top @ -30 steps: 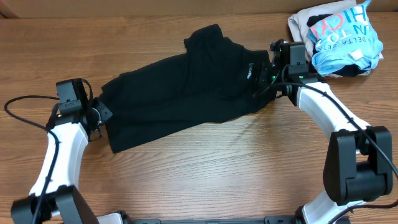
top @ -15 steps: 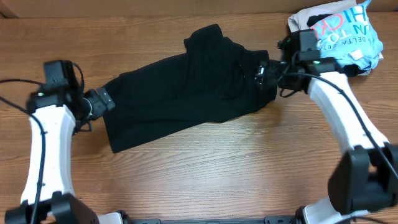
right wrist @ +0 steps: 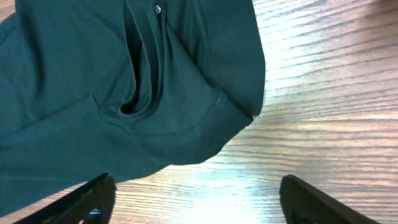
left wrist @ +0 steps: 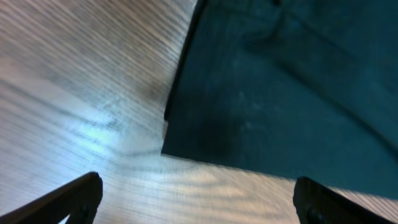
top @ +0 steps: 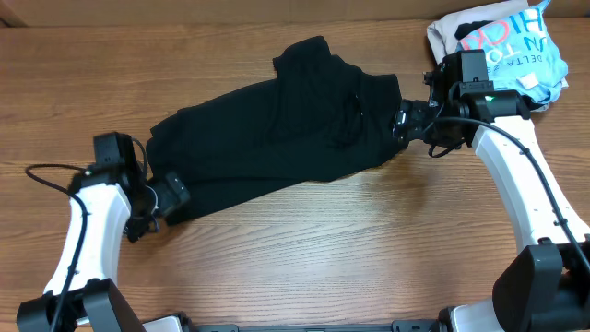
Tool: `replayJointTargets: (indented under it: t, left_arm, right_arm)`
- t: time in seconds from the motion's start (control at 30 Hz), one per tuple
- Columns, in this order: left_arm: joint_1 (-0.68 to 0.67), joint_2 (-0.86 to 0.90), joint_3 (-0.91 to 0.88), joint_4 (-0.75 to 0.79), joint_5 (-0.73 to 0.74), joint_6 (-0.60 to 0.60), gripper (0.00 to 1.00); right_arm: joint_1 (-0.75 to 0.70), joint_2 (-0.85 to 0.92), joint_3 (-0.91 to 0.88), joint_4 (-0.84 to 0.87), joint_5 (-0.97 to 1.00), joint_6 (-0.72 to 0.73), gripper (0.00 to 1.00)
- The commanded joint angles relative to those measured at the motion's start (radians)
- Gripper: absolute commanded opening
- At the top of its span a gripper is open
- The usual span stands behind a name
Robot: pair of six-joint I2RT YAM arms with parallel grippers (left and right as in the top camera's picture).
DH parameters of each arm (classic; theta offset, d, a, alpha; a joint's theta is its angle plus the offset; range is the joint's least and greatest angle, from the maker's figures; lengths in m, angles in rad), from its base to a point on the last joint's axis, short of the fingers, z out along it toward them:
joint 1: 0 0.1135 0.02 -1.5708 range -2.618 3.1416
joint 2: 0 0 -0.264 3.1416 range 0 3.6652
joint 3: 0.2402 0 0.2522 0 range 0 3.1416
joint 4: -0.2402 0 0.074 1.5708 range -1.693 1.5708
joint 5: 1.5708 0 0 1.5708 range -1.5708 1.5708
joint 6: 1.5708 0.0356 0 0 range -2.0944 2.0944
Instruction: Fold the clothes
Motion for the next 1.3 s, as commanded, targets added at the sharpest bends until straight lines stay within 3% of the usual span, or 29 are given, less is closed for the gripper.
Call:
replayJointTargets:
  t: [0.0,0.5,0.57,0.7,1.03,1.27]
  left_arm:
    - [-0.002,0.001,-0.073,0.085,0.000,-0.010,0.95]
    - [-0.002,0.005,-0.241,0.344,-0.134,-0.010,0.67]
    - [-0.002,0.005,-0.241,0.368,-0.145,-0.010,0.60]
    - [-0.002,0.005,-0.241,0.399,-0.147,-0.010,0.37]
    - [0.005,0.005,-0.241,0.348,-0.145,-0.010,0.05]
    - [0.056,0.005,-0.217,0.313,-0.156,0.056,0.04]
  right_arm:
    - [-0.003,0.000,-0.005,0.013,-0.004,-0.019,0.84]
    - [-0.003,0.002,-0.011,0.025,-0.004,-0.023,0.77]
    - [-0.003,0.002,-0.011,0.028,-0.004,-0.023,0.76]
    - [-0.003,0.003,-0.016,0.040,-0.004,-0.026,0.74]
    - [-0.003,0.014,-0.085,0.093,0.022,-0.026,0.67]
    - [-0.003,0.129,-0.096,0.127,0.022,-0.034,0.66]
